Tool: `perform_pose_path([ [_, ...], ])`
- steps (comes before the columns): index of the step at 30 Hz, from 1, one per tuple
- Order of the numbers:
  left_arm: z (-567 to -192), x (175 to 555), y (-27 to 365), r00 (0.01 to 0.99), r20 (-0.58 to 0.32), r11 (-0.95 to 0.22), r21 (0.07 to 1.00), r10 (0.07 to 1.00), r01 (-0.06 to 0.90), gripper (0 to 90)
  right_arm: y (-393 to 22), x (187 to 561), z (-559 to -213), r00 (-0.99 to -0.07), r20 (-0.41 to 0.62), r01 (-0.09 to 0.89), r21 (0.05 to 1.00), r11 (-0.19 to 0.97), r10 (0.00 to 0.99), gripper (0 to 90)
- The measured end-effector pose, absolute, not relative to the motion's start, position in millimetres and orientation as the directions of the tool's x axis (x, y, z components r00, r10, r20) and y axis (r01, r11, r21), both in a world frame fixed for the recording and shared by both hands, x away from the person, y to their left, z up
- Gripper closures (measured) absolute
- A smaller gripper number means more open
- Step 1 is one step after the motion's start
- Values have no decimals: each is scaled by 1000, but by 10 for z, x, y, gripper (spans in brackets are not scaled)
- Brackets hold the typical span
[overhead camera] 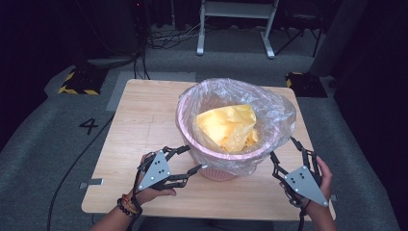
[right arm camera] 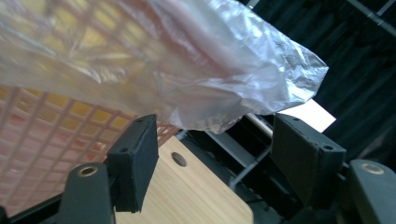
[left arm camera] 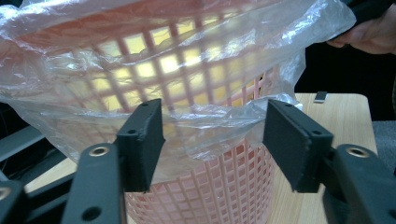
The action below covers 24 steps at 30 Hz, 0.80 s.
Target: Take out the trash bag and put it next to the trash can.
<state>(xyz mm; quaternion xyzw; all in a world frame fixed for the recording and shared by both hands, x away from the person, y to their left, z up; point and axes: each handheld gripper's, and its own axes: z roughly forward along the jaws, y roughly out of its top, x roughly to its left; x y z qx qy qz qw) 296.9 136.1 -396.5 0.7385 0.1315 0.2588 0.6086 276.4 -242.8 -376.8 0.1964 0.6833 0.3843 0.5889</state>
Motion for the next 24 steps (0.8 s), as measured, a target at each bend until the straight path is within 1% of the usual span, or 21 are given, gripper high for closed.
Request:
perform_pose_path([
  [1, -3963, 2968, 1362, 831, 220, -224, 967, 510, -119, 395, -2404, 2799, -3806, -199, -685, -172, 729, 663, 701, 340],
  [4, -3963, 2973, 1364, 834, 217, -222, 968, 507, -117, 415, -2396, 2820, -3836, -198, -688, -162, 725, 669, 698, 345],
  [6, -3964, 2974, 1357, 829, 226, -227, 966, 511, -123, 438, -2395, 2799, -3827, -172, -689, -180, 725, 665, 704, 374],
  [7, -3966, 2972, 1352, 828, 230, -233, 965, 511, -125, 509, -2394, 2759, -3792, -149, -681, -206, 731, 651, 717, 440],
  [8, -3969, 2969, 1345, 825, 239, -239, 962, 512, -130, 509, -2394, 2759, -3792, -149, -681, -206, 731, 651, 717, 440],
  [9, -3971, 2966, 1338, 819, 250, -249, 959, 517, -135, 525, -2398, 2733, -3771, -142, -676, -229, 733, 641, 723, 490],
  [10, -3970, 2964, 1335, 813, 260, -260, 955, 520, -140, 606, -2415, 2678, -3732, -147, -668, -266, 737, 622, 729, 614],
  [11, -3972, 2964, 1334, 815, 263, -261, 955, 517, -142, 606, -2415, 2678, -3732, -147, -668, -266, 737, 622, 729, 614],
  [13, -3974, 2966, 1326, 816, 271, -270, 952, 510, -146, 683, -2430, 2634, -3702, -160, -653, -291, 747, 597, 740, 717],
  [14, -3974, 2962, 1316, 811, 281, -281, 948, 514, -150, 746, -2437, 2613, -3687, -172, -647, -301, 752, 586, 743, 764],
  [15, -3974, 2963, 1309, 811, 288, -286, 945, 510, -156, 746, -2440, 2593, -3672, -176, -643, -309, 755, 579, 745, 796],
  [16, -3972, 2963, 1301, 812, 291, -293, 943, 506, -155, 771, -2443, 2576, -3657, -183, -640, -315, 757, 572, 746, 827],
  [17, -3971, 2961, 1295, 806, 297, -300, 941, 512, -157, 815, -2439, 2541, -3624, -192, -628, -326, 766, 555, 754, 889],
  [18, -3971, 2962, 1290, 807, 297, -301, 941, 510, -156, 815, -2439, 2541, -3624, -192, -628, -326, 766, 555, 754, 889],
  [20, -3968, 2968, 1274, 804, 303, -312, 937, 512, -154, 861, -2431, 2523, -3594, -196, -616, -338, 773, 537, 763, 900],
  [24, -3962, 2965, 1260, 801, 308, -322, 934, 514, -153, 881, -2419, 2505, -3520, -224, -582, -347, 797, 494, 782, 900],
])
